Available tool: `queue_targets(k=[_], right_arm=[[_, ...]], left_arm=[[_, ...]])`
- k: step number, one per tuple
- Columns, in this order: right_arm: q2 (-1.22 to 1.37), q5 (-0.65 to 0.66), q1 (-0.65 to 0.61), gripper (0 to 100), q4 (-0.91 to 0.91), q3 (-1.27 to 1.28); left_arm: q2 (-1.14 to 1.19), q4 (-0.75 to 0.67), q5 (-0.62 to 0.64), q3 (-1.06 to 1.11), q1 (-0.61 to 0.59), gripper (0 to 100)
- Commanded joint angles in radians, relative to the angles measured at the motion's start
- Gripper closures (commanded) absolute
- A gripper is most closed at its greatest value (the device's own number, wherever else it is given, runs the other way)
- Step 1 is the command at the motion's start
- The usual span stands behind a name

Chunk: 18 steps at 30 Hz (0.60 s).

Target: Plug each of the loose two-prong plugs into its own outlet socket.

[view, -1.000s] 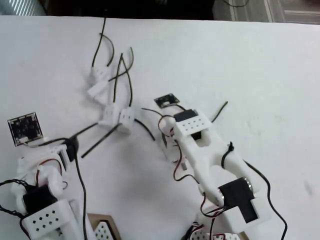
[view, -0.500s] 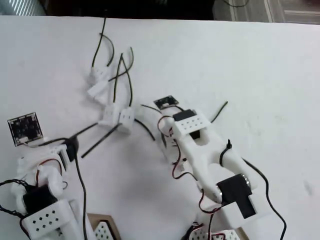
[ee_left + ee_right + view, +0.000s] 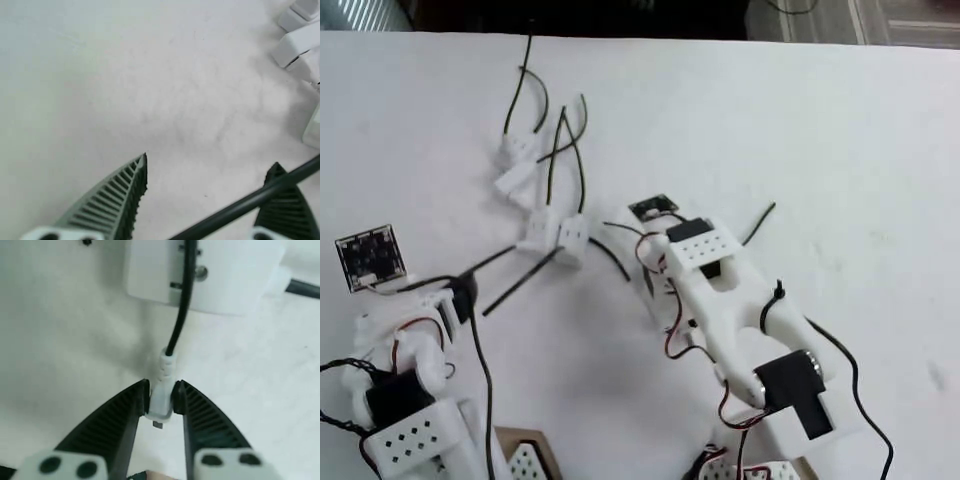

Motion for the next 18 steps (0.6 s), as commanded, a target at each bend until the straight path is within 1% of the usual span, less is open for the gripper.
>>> queue_targets(k=[1, 5, 8, 12, 15, 18], right_arm=[[-0.041, -0.002, 0.004, 92.5, 0.013, -0.037], [-0.041, -0.002, 0.004, 92.7, 0.013, -0.037], [-0.047, 0.0, 0.002, 98.5, 0.013, -0.037], [-0.059, 0.031, -0.004, 98.2, 0.019, -0.046], [-0.13, 0.043, -0.004, 98.1, 0.062, -0.068], [-0.26, 0.041, -0.019, 98.1, 0.114, -0.089]], left_arm=[[-0.007, -0.011, -0.011, -0.005, -0.002, 64], [-0.007, -0.011, -0.011, -0.005, -0.002, 64], [-0.007, -0.011, -0.011, -0.005, -0.002, 64], [-0.007, -0.011, -0.011, -0.005, -0.002, 64], [-0.007, -0.011, -0.011, -0.005, -0.002, 64], [-0.007, -0.011, -0.011, -0.005, -0.002, 64]])
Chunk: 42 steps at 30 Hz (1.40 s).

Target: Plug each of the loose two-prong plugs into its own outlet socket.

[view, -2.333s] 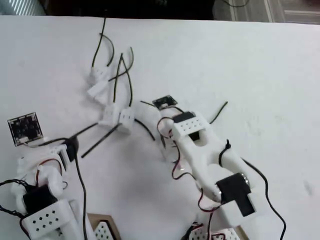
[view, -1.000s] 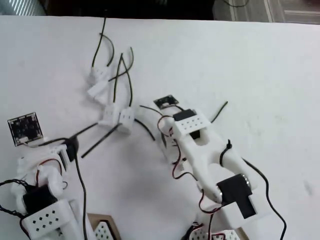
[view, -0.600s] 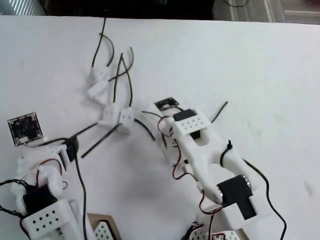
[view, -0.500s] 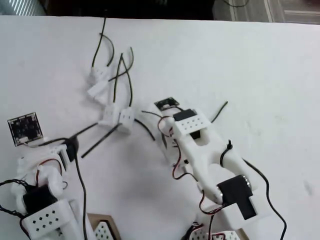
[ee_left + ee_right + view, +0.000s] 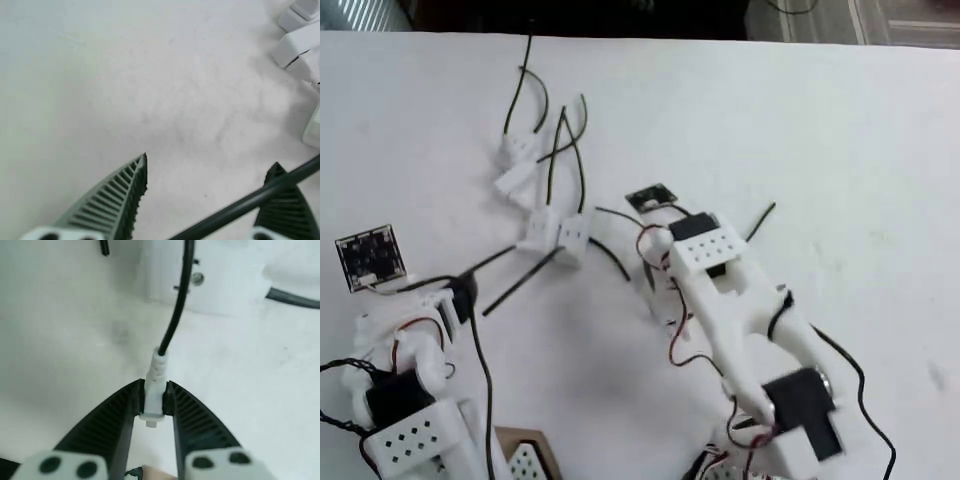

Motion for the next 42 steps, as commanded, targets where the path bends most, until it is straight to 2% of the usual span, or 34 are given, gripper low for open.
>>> queue_targets(k=[1, 9, 14, 21, 26, 30, 35, 39, 42], right_arm=[[-0.186, 0.009, -0.028, 98.1, 0.056, -0.049], [-0.559, 0.006, -0.107, 98.1, 0.056, -0.015], [-0.705, -0.072, -0.194, 98.1, -0.168, 0.167], [-0.857, -0.084, -0.302, 98.1, -0.507, 0.404], [-0.997, -0.084, -0.377, 98.1, -0.664, 0.565], [-1.145, -0.084, -0.394, 98.1, -0.694, 0.663], [-1.326, -0.084, -0.394, 98.1, -0.688, 0.761], [-1.438, -0.078, -0.394, 98.1, -0.656, 0.81], [-1.488, -0.077, -0.389, 98.1, -0.613, 0.815]], left_arm=[[-0.007, -0.011, -0.011, -0.005, -0.002, 64], [-0.007, -0.015, -0.008, -0.005, 0.001, 64], [-0.007, -0.015, -0.006, -0.005, 0.039, 64], [-0.007, -0.018, -0.003, -0.012, 0.074, 64], [-0.007, -0.071, 0.086, -0.014, 0.102, 64], [-0.007, -0.094, 0.124, -0.028, 0.202, 64], [-0.007, -0.087, 0.245, -0.112, 0.363, 64], [-0.007, -0.087, 0.264, -0.138, 0.516, 64], [-0.008, -0.055, 0.265, -0.183, 0.579, 64]])
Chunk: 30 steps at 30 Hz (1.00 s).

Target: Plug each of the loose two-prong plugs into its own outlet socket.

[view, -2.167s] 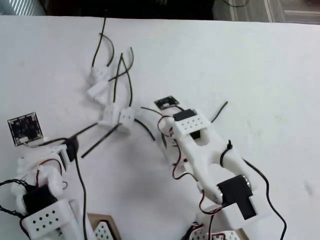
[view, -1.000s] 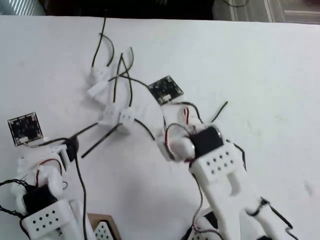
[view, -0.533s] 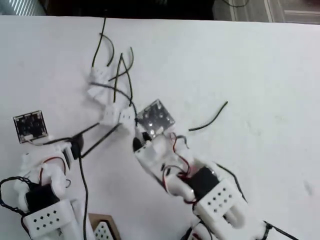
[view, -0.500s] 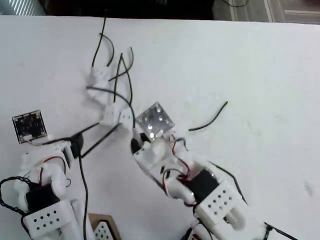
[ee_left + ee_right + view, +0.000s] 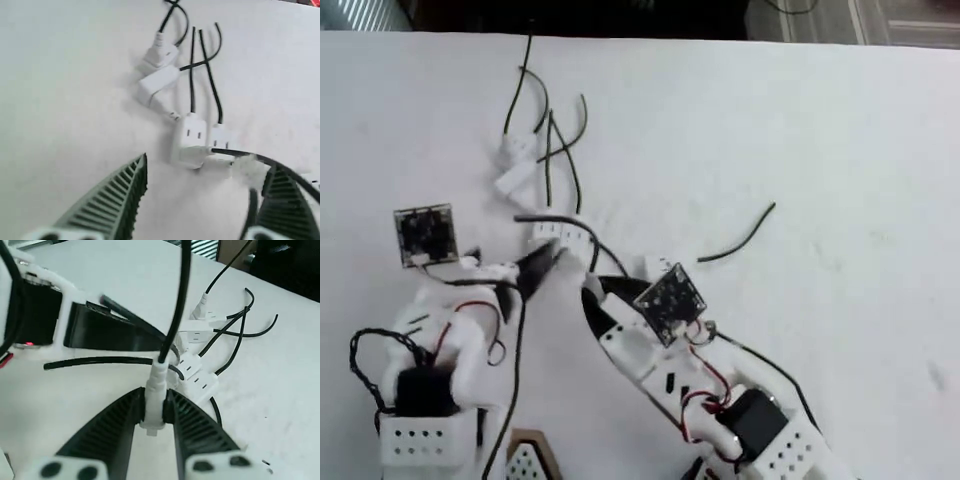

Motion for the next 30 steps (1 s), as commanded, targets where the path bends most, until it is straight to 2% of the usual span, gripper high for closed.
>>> queue_targets(k=[1, 6, 10, 19, 23, 26, 30], right_arm=[[-0.053, 0.002, 0.002, 98.1, 0.031, -0.003], [-0.053, 0.002, 0.002, 98.1, 0.031, -0.003], [-0.053, 0.002, 0.002, 98.1, 0.031, -0.003], [-0.053, 0.002, 0.059, 98.1, 0.03, 0.003], [-0.053, 0.002, 0.061, 98.1, 0.03, 0.003], [-0.053, 0.002, 0.081, 98.1, 0.03, 0.003], [-0.053, -0.005, 0.248, 98.1, 0.008, -0.014]], left_arm=[[-0.008, 0.041, 0.009, -0.104, 0.077, 64], [-0.008, 0.163, 0.006, -0.222, 0.199, 64], [-0.008, 0.183, -0.003, -0.229, 0.257, 64], [-0.008, 0.216, -0.16, -0.229, 0.397, 64], [-0.008, 0.21, -0.163, -0.232, 0.387, 64], [-0.007, 0.189, -0.163, -0.23, 0.326, 64], [0.001, 0.13, -0.167, -0.227, 0.223, 64]])
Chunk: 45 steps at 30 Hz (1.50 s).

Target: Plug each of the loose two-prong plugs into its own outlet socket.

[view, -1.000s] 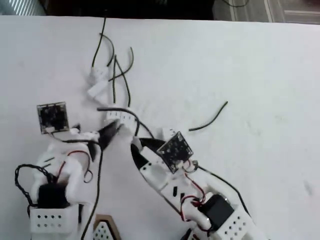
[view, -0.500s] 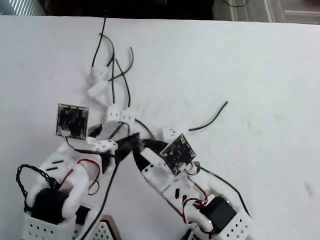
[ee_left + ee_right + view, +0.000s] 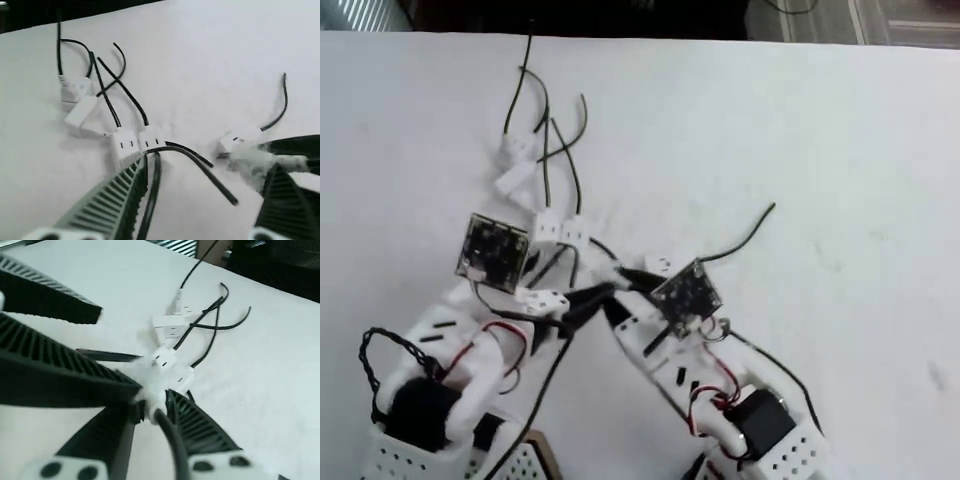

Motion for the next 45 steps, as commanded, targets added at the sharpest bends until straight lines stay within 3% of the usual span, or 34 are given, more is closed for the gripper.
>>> queue_targets(k=[1, 7, 15, 19, 28, 36, 45], right_arm=[[-0.013, -0.008, 0.162, 98.1, -0.028, -0.04], [0.03, -0.049, 0.346, 98.1, -0.134, -0.04], [0.214, -0.264, 0.651, 98.1, -0.392, -0.043], [0.242, -0.318, 0.734, 98.1, -0.407, -0.068], [0.245, -0.313, 0.743, 98.1, -0.41, -0.069], [0.246, -0.311, 0.743, 98.1, -0.41, -0.069], [0.249, -0.311, 0.743, 98.1, -0.403, -0.081]], left_arm=[[0.007, -0.049, -0.014, -0.018, -0.064, 64], [0.173, -0.1, -0.123, -0.026, -0.018, 64], [0.501, -0.361, -0.295, -0.026, 0.13, 64], [0.607, -0.479, -0.319, -0.025, 0.236, 64], [1.035, -0.721, -0.322, -0.086, 0.289, 68], [1.36, -0.721, -0.324, -0.333, 0.291, 69], [1.345, -0.595, -0.318, -0.356, 0.401, 69]])
